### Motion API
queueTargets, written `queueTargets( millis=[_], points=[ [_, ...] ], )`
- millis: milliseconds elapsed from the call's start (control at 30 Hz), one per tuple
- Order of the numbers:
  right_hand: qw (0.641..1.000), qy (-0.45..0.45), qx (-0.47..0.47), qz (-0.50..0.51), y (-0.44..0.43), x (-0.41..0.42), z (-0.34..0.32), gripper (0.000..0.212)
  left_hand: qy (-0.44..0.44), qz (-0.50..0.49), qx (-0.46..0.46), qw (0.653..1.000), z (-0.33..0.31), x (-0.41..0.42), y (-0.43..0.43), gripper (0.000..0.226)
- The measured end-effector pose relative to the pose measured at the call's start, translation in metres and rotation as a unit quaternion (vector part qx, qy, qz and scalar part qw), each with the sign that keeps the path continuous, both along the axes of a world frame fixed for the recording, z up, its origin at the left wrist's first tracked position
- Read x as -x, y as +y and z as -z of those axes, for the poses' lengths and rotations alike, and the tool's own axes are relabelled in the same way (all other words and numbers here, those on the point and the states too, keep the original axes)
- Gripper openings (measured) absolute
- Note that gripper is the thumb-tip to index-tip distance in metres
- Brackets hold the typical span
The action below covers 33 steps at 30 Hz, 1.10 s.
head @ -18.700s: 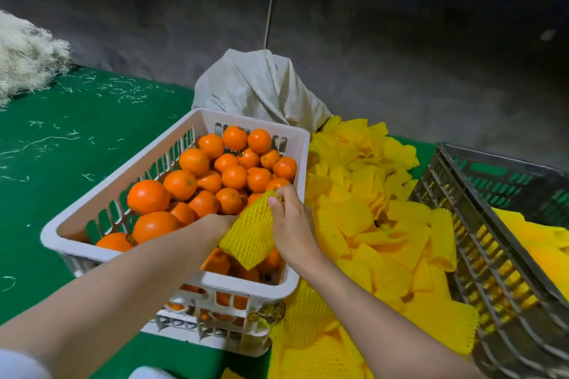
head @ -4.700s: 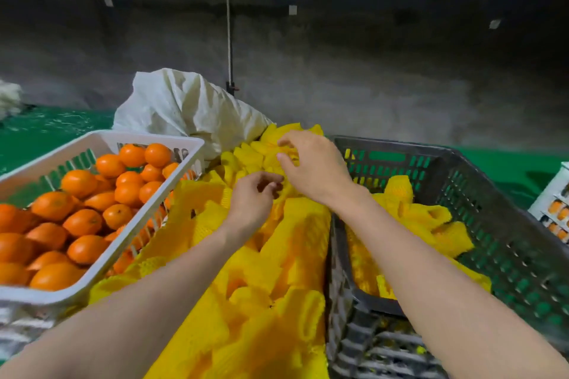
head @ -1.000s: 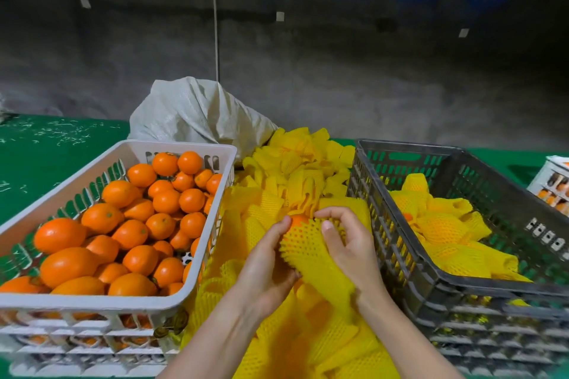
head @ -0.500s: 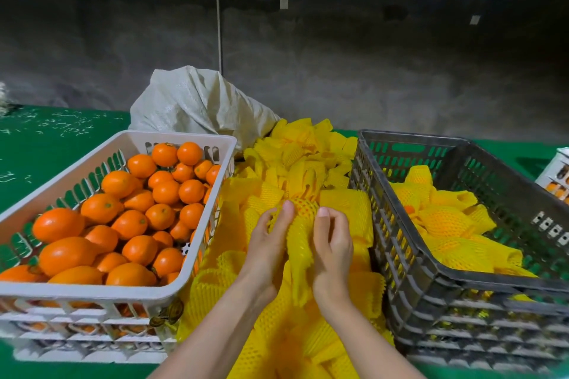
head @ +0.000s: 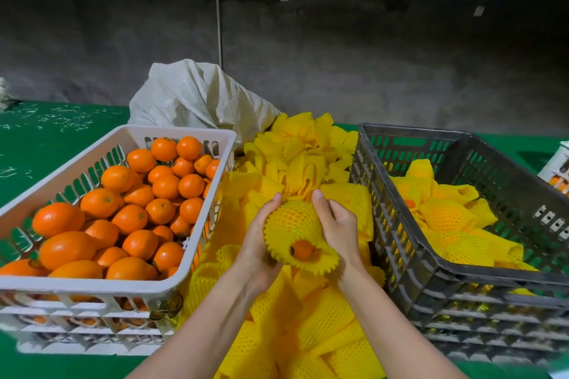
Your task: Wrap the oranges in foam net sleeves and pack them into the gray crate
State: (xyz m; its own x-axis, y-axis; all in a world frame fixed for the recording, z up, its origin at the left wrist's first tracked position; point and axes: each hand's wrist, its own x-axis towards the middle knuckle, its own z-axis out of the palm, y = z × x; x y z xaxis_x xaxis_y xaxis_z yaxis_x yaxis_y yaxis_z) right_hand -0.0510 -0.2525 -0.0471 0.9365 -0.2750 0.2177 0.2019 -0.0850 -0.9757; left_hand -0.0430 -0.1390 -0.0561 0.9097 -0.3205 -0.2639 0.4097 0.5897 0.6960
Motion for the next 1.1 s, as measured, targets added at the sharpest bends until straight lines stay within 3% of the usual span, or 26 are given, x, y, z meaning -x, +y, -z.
queueTargets(
  millis=[100, 233, 367, 500, 567, 800, 933, 1100],
  points=[
    [0.995, 0.058, -0.057, -0.051, -0.003, -0.001, 0.002, 0.048, -0.004, -0.006, -0.011, 1.0, 0.002, -0.001, -0.003, 0.046],
    [0.995, 0.066, -0.023, -0.07, -0.008, 0.001, -0.002, 0.016, -0.03, -0.025, -0.031, 0.999, 0.003, -0.001, -0.003, 0.031],
    [0.969, 0.098, -0.124, -0.19, -0.006, 0.007, 0.001, 0.047, -0.056, -0.085, -0.127, 0.987, 0.0, -0.003, -0.005, 0.017],
    [0.939, 0.145, -0.236, -0.204, 0.0, 0.011, 0.004, 0.057, -0.1, -0.133, -0.241, 0.956, -0.007, -0.006, -0.003, 0.05],
    [0.923, 0.191, -0.254, -0.218, -0.002, 0.013, 0.006, 0.064, -0.126, -0.146, -0.274, 0.942, -0.012, -0.007, 0.0, 0.048],
    [0.893, 0.243, -0.231, -0.299, -0.007, 0.018, 0.004, 0.073, -0.133, -0.149, -0.26, 0.945, -0.022, -0.004, 0.003, 0.04],
    [0.891, 0.241, -0.252, -0.29, -0.003, 0.023, 0.0, 0.065, -0.115, -0.094, -0.295, 0.944, -0.021, -0.008, 0.005, 0.048],
    [0.88, 0.221, -0.304, -0.289, 0.0, 0.032, -0.009, 0.07, -0.092, -0.022, -0.289, 0.953, -0.026, -0.012, 0.003, 0.033]
  ],
)
